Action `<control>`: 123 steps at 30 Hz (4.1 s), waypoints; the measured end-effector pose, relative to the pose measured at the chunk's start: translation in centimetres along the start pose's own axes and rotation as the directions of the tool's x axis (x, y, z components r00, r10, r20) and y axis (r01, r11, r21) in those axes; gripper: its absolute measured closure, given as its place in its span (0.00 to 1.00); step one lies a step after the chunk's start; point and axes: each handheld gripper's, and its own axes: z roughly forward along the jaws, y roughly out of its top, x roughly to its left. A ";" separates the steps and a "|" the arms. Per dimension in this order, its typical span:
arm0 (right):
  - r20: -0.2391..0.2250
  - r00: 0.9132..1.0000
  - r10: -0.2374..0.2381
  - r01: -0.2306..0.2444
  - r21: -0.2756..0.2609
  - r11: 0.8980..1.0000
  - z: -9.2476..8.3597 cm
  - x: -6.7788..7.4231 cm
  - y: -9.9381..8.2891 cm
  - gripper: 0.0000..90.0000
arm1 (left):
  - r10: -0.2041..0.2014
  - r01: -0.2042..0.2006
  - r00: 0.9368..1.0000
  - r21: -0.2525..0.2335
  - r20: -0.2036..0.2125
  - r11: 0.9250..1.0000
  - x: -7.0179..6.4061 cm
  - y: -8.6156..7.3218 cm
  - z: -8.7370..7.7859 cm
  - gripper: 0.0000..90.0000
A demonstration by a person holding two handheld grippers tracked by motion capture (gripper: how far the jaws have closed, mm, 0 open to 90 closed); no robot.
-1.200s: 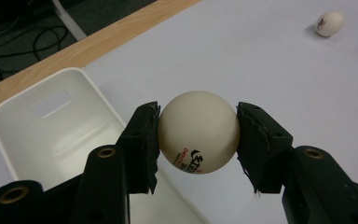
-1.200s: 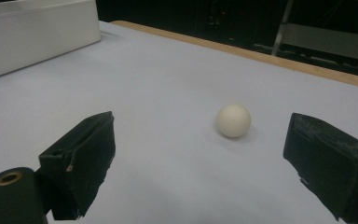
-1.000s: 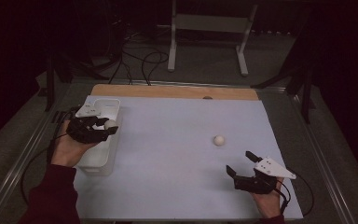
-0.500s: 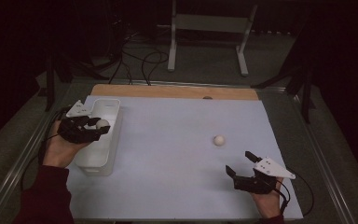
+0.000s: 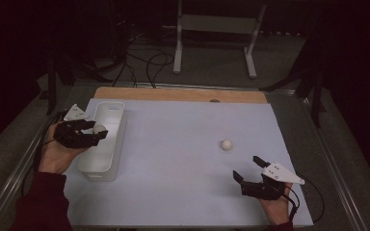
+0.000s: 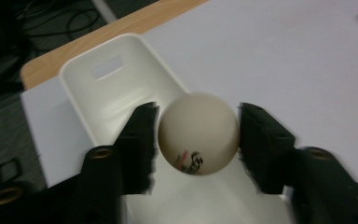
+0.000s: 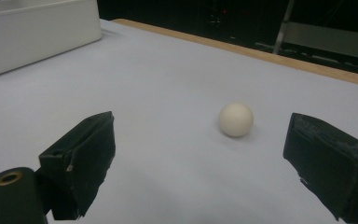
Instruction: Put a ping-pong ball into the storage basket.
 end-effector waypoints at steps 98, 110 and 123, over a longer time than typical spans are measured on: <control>-0.012 1.000 0.009 -0.010 -0.023 1.000 -0.3 0.0 0.1 0.09 | 0.186 -0.153 0.958 -0.158 0.219 0.976 -12.4 9.9 8.2 0.00; -0.015 1.000 0.010 -0.010 -0.027 1.000 -0.5 0.0 0.1 0.09 | 0.205 -0.161 0.942 -0.174 0.268 0.971 -13.5 10.7 9.3 0.00; -0.018 1.000 0.010 -0.011 -0.034 0.999 -0.6 -0.1 0.2 0.09 | 0.249 -0.196 0.919 -0.194 0.305 0.961 -15.2 11.8 10.5 0.00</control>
